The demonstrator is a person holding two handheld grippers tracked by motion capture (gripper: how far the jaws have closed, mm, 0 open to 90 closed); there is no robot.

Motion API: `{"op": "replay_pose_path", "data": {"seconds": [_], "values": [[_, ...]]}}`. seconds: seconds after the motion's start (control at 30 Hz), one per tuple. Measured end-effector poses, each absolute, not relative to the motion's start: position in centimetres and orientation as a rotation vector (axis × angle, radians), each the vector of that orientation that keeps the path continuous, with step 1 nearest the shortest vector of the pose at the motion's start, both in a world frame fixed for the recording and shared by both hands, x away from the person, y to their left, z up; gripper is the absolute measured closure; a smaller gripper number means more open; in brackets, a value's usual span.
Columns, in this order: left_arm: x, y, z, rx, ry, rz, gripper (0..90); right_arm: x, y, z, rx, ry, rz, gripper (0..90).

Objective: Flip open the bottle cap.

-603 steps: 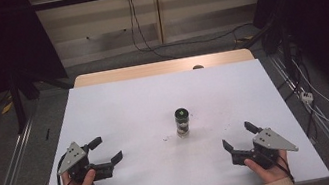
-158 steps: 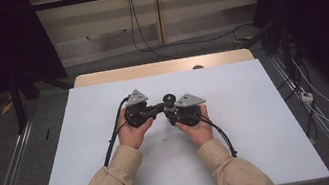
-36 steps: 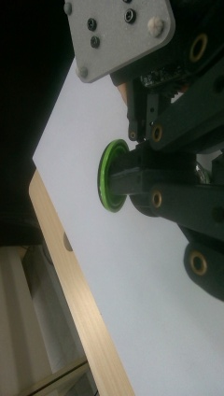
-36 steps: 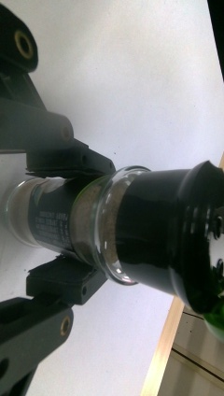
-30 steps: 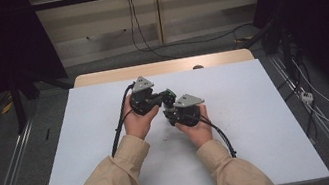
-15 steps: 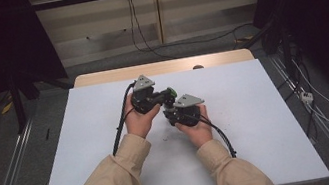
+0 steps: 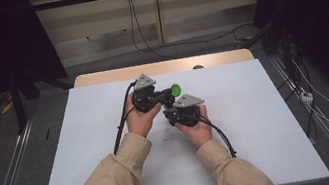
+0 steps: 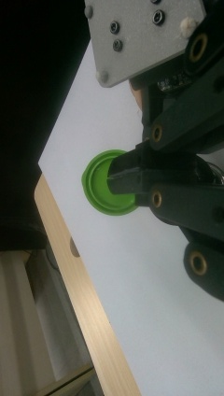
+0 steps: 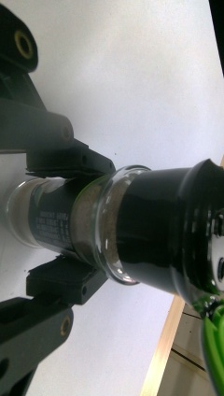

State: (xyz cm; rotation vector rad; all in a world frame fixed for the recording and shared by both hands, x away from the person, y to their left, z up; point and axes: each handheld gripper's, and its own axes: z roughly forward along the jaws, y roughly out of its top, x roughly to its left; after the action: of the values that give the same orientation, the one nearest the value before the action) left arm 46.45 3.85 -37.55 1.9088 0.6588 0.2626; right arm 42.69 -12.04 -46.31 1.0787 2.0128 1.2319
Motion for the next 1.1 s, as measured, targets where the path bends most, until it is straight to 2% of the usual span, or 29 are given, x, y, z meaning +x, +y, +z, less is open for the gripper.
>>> {"op": "replay_pose_path", "data": {"seconds": [0.47,0.53,0.63,0.67,0.77,0.87,0.93,1.07,1.1], "values": [[46.3,4.6,-37.3,1.898,0.64,0.203,89.0,42.7,-12.1,-46.3,1.099,2.007,1.236,52.8],[46.3,4.9,-37.2,1.898,0.643,0.202,82.3,42.7,-12.1,-46.3,1.098,2.008,1.231,52.3],[46.2,5.1,-37.2,1.893,0.649,0.201,79.9,42.7,-12.2,-46.2,1.105,2.013,1.226,50.7],[46.2,5.3,-37.2,1.894,0.65,0.196,77.1,42.6,-12.3,-46.1,1.118,2.005,1.219,44.6],[46.1,5.5,-37.1,1.891,0.652,0.194,73.9,42.5,-12.5,-45.9,1.122,2.012,1.223,40.3],[46.0,5.8,-37.1,1.89,0.658,0.187,63.4,42.3,-12.7,-45.4,1.14,2.008,1.247,32.2],[45.9,5.9,-37.1,1.884,0.662,0.177,58.1,42.2,-12.7,-45.3,1.148,2.014,1.256,29.2],[45.8,6.1,-37.1,1.891,0.658,0.171,53.7,42.0,-12.8,-45.1,1.163,2.024,1.268,24.7],[45.7,6.2,-37.1,1.893,0.658,0.172,49.5,41.8,-12.8,-45.0,1.16,2.032,1.27,23.6]]}}
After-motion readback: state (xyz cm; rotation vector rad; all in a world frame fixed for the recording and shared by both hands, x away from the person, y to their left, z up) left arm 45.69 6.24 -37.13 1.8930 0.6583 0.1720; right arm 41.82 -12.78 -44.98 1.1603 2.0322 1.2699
